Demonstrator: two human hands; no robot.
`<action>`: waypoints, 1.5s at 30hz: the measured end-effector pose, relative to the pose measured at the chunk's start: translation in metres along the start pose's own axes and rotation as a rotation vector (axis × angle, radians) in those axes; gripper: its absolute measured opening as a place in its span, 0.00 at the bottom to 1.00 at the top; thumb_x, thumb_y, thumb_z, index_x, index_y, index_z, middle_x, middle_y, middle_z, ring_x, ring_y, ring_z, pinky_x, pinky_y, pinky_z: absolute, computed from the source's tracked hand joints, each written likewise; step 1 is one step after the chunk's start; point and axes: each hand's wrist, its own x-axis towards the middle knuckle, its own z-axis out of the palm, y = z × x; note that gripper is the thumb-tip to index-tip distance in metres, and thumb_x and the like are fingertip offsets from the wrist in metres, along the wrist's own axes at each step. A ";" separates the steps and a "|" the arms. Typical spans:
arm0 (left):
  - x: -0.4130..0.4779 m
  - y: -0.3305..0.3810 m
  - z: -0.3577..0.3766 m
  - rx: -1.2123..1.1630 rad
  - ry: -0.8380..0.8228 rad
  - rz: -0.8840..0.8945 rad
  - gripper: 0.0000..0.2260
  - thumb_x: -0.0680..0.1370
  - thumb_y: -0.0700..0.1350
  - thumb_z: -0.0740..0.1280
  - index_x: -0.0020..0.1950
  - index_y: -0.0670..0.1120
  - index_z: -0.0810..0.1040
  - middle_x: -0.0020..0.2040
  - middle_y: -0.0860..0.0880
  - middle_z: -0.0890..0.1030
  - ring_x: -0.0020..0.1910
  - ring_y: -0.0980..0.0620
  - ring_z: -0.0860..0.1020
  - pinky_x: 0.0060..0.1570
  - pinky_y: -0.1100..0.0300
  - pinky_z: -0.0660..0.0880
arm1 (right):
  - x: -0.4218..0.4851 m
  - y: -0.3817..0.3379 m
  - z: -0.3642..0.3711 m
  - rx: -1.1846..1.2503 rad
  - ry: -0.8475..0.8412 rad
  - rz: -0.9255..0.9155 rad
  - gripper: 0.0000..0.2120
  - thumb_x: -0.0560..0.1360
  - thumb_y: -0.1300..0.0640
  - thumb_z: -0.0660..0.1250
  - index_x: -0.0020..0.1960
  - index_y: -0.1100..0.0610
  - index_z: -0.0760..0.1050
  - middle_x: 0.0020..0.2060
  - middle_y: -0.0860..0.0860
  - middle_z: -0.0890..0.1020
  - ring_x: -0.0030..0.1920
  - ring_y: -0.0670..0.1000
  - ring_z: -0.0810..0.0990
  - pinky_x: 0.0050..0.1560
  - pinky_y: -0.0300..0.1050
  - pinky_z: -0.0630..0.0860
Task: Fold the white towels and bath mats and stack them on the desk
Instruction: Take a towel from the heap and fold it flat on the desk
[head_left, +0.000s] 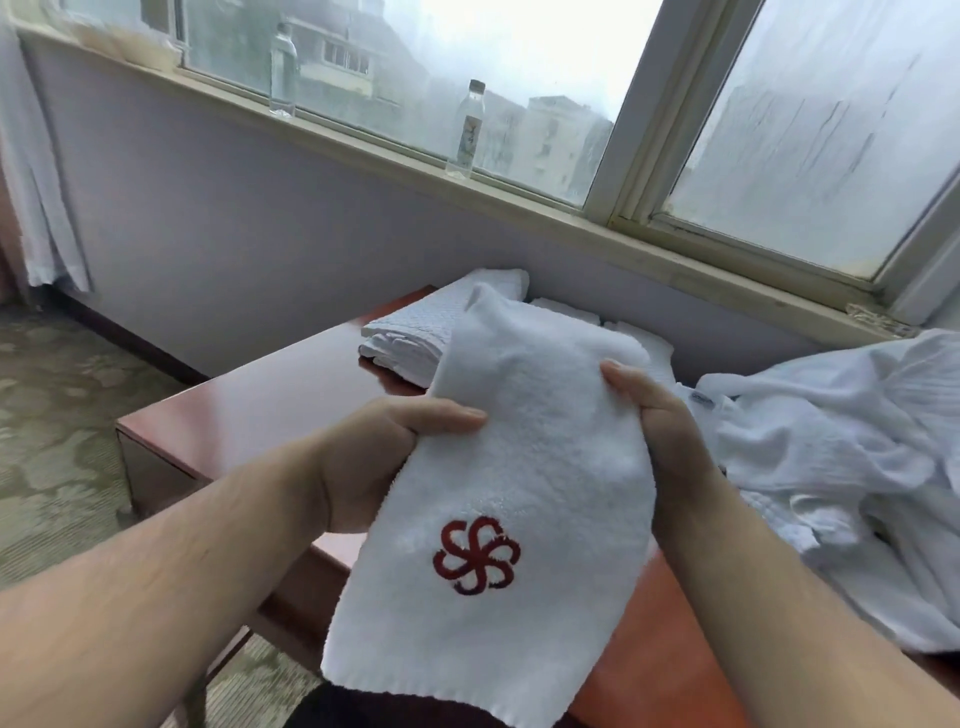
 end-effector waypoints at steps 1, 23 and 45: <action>0.004 -0.001 0.000 -0.011 -0.011 0.017 0.20 0.73 0.47 0.71 0.63 0.41 0.83 0.63 0.39 0.81 0.60 0.40 0.81 0.59 0.47 0.79 | 0.003 -0.007 -0.003 -0.002 0.018 -0.019 0.19 0.78 0.49 0.67 0.62 0.61 0.83 0.57 0.59 0.85 0.58 0.59 0.84 0.51 0.50 0.81; 0.077 0.072 -0.081 0.096 0.307 0.209 0.17 0.77 0.48 0.68 0.64 0.45 0.80 0.60 0.41 0.83 0.59 0.41 0.82 0.54 0.49 0.81 | 0.211 -0.072 -0.011 -0.171 0.209 -0.206 0.19 0.80 0.57 0.65 0.70 0.60 0.72 0.56 0.60 0.85 0.52 0.60 0.86 0.43 0.52 0.83; 0.212 0.146 -0.197 0.928 0.854 0.156 0.19 0.82 0.56 0.61 0.50 0.40 0.77 0.34 0.49 0.72 0.32 0.50 0.69 0.32 0.60 0.69 | 0.415 -0.062 -0.100 -0.309 0.578 -0.142 0.14 0.77 0.57 0.72 0.59 0.63 0.78 0.43 0.59 0.87 0.38 0.57 0.87 0.35 0.55 0.83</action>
